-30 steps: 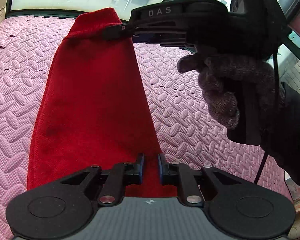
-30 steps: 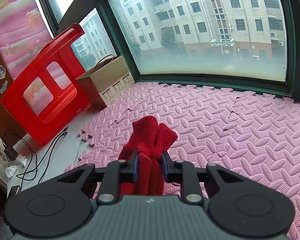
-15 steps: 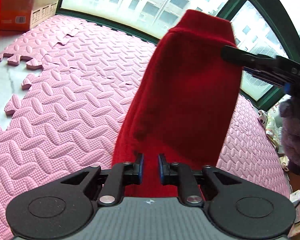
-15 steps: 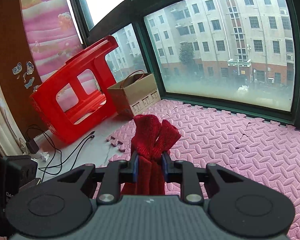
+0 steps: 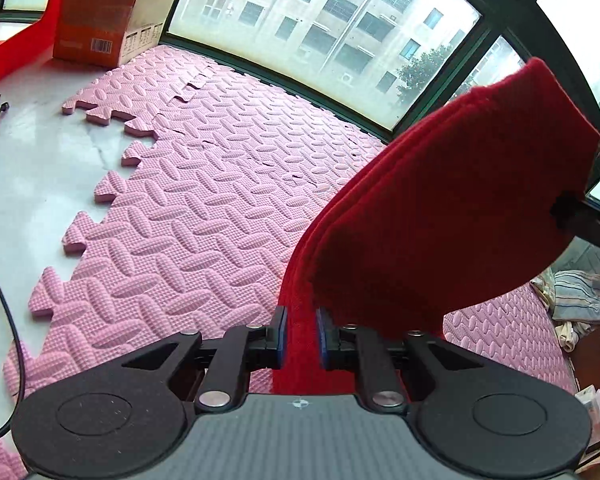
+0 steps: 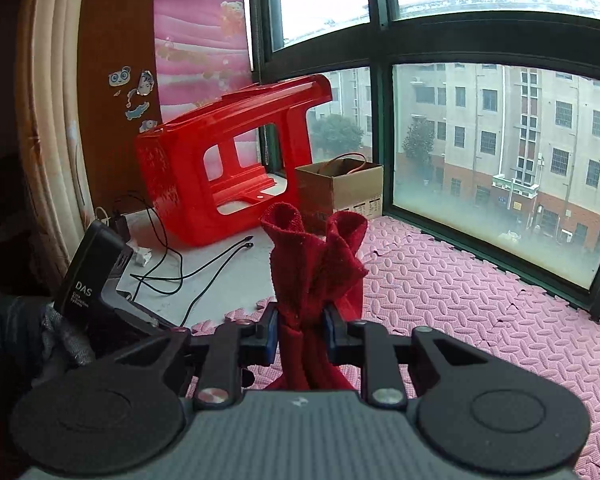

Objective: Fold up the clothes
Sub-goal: 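Lift the strip end with the right gripper and carry it onto the left gripper's end, then open both grippers to release the folded hoodie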

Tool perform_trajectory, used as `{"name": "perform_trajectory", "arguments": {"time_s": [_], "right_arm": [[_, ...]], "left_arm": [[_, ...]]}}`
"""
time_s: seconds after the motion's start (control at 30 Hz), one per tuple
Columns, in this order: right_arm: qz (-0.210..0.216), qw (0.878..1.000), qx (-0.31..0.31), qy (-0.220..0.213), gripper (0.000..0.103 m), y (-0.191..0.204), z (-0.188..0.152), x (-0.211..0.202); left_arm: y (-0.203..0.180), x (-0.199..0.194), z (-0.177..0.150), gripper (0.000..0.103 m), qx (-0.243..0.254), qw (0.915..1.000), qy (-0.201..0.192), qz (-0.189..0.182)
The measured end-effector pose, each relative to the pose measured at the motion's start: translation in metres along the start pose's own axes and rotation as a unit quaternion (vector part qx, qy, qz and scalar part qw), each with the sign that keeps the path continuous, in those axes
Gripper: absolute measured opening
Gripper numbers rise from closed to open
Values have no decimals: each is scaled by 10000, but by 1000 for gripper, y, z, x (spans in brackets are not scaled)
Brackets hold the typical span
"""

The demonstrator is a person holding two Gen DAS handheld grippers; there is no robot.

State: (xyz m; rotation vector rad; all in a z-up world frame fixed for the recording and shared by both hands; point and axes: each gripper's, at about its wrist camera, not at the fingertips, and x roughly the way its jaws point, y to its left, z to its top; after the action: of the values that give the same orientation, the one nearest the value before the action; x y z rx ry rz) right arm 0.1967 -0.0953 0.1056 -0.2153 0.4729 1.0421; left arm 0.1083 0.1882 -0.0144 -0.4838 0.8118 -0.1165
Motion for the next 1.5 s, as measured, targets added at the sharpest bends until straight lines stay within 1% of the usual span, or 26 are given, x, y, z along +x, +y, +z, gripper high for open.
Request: {"name": "perform_trajectory", "arguments": {"time_s": [0.27, 0.3, 0.4, 0.5, 0.57, 0.67, 0.73, 0.77, 0.83, 0.93, 1.0, 1.03, 1.13, 1.2, 1.3, 1.37, 1.4, 1.43, 1.47, 1.5], "right_arm": [[260, 9956, -903, 44, 21, 67, -34, -31], [332, 9933, -1103, 54, 21, 78, -43, -35], [366, 9847, -1697, 131, 21, 105, -64, -41], [411, 9756, -2139, 276, 22, 126, -86, -41], [454, 9724, -2258, 383, 22, 135, -100, -40], [518, 9658, -2462, 629, 26, 144, -117, -41], [613, 9643, -2463, 760, 31, 148, -122, -45], [650, 9637, -2467, 793, 31, 148, -121, -48], [731, 9639, -2413, 852, 36, 148, -118, -56], [918, 9695, -2060, 963, 36, 143, -108, -66], [936, 9751, -1779, 940, 36, 141, -102, -71], [976, 9778, -1605, 928, 36, 138, -98, -73], [1029, 9848, -1159, 778, 36, 132, -89, -71], [894, 9872, -1106, 718, 36, 132, -86, -66], [830, 9873, -1106, 784, 36, 133, -84, -52], [834, 9869, -1060, 886, 33, 134, -87, -45], [825, 9868, -1057, 903, 26, 134, -88, -44], [816, 9868, -1055, 920, 17, 135, -89, -43], [807, 9867, -1052, 938, 13, 136, -91, -43], [807, 9866, -1062, 940, 8, 136, -92, -43]], "left_arm": [[14, -43, -24, 17, -210, 9994, -233, 131], [15, -49, -28, 17, -240, 9993, -262, 135], [18, -63, -37, 17, -312, 9989, -331, 146], [21, -75, -47, 17, -396, 9984, -373, 143], [21, -84, -53, 17, -448, 9981, -413, 101], [17, -93, -58, 17, -430, 9980, -462, 30], [14, -99, -60, 17, -406, 9979, -496, -28], [13, -102, -61, 17, -394, 9979, -513, -56], [9, -109, -63, 17, -370, 9978, -547, -114], [2, -118, -65, 19, -309, 9975, -595, -231], [-7, -121, -65, 22, -211, 9972, -623, -357], [-12, -122, -65, 26, -160, 9971, -623, -404], [-28, -121, -65, 27, 6, 9966, -628, -538], [-40, -121, -61, 27, 148, 9954, -673, -665], [-55, -119, -55, 27, 315, 9935, -711, -826], [-61, -116, -54, 27, 402, 9929, -698, -880], [-63, -115, -54, 27, 425, 9927, -692, -892], [-65, -114, -53, 27, 441, 9925, -691, -905], [-66, -114, -52, 27, 456, 9923, -691, -917], [-67, -113, -52, 27, 462, 9922, -695, -927]]}}
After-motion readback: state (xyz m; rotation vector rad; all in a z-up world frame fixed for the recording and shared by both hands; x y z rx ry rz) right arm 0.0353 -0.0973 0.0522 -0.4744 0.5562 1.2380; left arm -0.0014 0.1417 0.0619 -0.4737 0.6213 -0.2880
